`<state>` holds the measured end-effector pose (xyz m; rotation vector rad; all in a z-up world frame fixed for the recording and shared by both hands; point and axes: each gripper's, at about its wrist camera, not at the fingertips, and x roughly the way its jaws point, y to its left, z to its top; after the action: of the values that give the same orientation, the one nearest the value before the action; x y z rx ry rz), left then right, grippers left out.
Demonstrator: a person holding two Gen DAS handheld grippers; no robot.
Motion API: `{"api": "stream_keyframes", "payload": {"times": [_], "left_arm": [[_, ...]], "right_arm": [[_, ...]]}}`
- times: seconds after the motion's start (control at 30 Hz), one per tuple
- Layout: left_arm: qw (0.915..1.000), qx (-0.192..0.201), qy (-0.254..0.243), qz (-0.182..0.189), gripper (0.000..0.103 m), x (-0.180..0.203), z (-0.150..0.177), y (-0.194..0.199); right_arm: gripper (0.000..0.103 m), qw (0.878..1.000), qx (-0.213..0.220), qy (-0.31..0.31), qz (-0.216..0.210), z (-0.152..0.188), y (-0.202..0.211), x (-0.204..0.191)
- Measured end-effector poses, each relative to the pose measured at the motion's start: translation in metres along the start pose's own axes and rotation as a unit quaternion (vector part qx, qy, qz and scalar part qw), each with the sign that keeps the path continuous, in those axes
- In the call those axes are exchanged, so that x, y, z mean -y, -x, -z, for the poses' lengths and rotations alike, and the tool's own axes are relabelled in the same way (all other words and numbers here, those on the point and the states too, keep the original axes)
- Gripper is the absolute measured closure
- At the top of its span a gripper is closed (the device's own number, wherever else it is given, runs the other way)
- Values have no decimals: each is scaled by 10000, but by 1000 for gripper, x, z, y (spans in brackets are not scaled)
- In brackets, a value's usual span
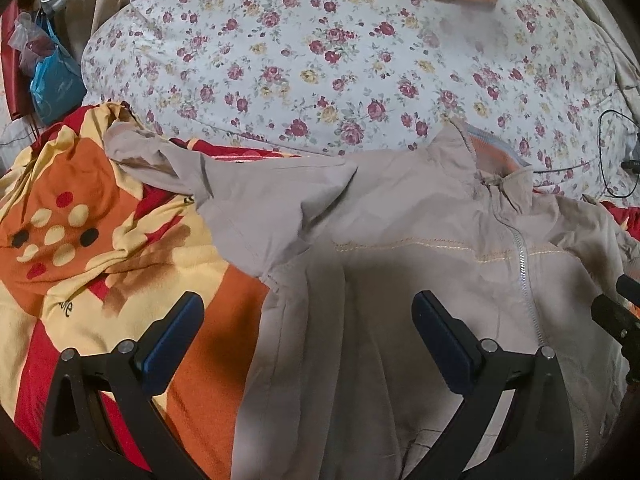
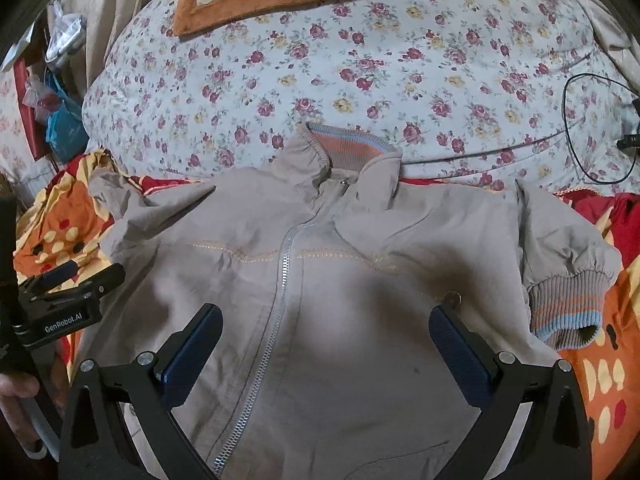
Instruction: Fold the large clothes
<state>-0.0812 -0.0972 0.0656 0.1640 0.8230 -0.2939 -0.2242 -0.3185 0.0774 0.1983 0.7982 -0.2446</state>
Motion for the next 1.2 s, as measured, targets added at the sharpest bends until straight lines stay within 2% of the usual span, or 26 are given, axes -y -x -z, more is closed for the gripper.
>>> {"api": "stream_keyframes", "payload": {"times": [1.2], "left_arm": [[10000, -36, -39, -24, 0, 2, 4, -1]], "right_arm": [[0, 10000, -90, 5, 0, 8, -14, 0]]}}
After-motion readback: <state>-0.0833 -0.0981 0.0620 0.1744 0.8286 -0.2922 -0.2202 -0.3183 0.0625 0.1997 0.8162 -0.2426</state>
